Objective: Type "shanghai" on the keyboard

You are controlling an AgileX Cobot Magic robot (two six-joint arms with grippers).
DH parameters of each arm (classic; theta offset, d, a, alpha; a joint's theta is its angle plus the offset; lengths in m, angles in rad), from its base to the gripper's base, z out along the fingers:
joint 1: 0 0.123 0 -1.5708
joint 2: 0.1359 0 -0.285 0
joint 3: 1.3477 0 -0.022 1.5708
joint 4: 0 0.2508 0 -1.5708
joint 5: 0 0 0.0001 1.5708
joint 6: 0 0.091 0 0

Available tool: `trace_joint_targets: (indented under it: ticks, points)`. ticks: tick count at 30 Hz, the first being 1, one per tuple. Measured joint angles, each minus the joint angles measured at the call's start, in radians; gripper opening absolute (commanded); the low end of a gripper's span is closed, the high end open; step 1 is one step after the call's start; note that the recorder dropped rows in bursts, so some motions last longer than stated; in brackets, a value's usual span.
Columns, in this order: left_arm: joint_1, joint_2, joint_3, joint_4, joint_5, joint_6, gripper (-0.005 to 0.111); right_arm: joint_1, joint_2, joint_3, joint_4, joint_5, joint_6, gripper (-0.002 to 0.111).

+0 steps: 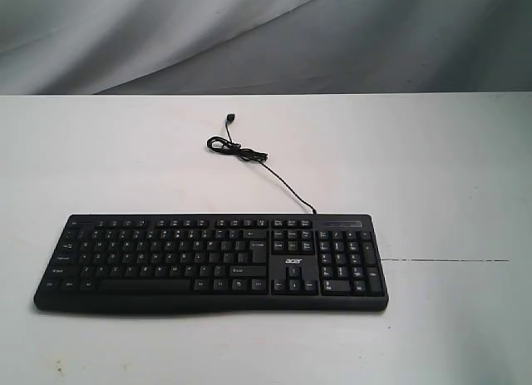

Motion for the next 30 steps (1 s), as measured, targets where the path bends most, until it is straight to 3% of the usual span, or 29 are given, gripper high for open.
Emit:
trace_joint_targets:
  ticks: [25,30]
  points:
    - [0.0,0.0,0.0,0.0,0.0,0.0,0.0,0.0,0.0,0.0,0.026,0.004,0.071,0.0]
    - [0.0,0.0,0.0,0.0,0.0,0.0,0.0,0.0,0.0,-0.06,0.05,0.109,0.071,0.0]
